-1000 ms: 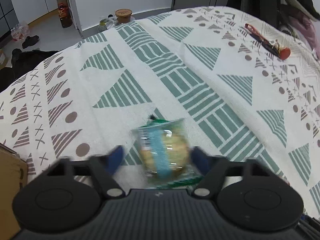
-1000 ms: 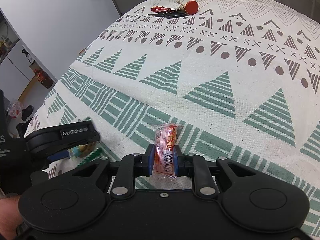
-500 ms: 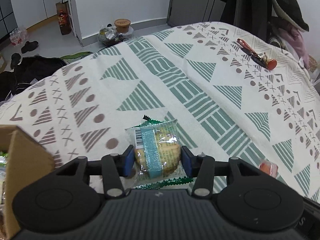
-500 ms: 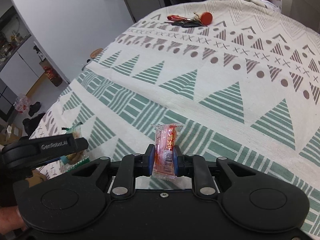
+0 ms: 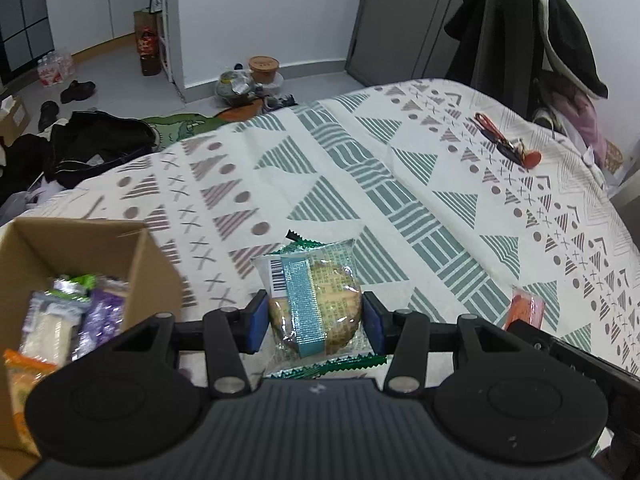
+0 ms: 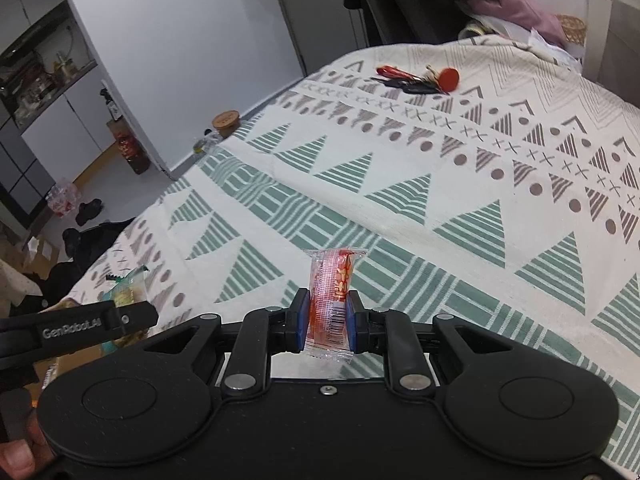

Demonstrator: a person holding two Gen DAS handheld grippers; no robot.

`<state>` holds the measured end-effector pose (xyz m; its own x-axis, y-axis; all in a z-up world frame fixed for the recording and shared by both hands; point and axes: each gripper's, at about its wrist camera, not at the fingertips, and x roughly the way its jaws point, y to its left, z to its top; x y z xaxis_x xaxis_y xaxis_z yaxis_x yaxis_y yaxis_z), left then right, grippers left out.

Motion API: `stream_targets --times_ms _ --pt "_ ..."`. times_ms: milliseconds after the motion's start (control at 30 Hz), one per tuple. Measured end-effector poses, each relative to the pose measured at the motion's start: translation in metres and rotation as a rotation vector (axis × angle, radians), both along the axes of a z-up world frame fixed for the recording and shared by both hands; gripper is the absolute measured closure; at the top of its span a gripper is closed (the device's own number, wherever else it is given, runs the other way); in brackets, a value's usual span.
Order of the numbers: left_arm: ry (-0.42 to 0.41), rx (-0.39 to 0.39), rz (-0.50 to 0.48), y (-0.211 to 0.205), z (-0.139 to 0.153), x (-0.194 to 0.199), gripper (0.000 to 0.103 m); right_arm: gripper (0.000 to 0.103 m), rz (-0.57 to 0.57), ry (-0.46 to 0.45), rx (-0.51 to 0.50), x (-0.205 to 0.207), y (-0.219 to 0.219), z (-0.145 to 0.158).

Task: Organize snacks
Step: 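Carry both snacks over the box and open both tools to drop them in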

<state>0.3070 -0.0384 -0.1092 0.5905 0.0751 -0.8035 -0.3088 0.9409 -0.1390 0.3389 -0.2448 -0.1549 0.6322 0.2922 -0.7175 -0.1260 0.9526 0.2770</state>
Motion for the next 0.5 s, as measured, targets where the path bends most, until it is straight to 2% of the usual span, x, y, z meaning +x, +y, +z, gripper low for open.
stream_targets --times_ms 500 --pt "-0.058 0.003 0.063 0.036 0.043 -0.057 0.055 0.084 0.068 -0.081 0.002 -0.028 0.031 0.033"
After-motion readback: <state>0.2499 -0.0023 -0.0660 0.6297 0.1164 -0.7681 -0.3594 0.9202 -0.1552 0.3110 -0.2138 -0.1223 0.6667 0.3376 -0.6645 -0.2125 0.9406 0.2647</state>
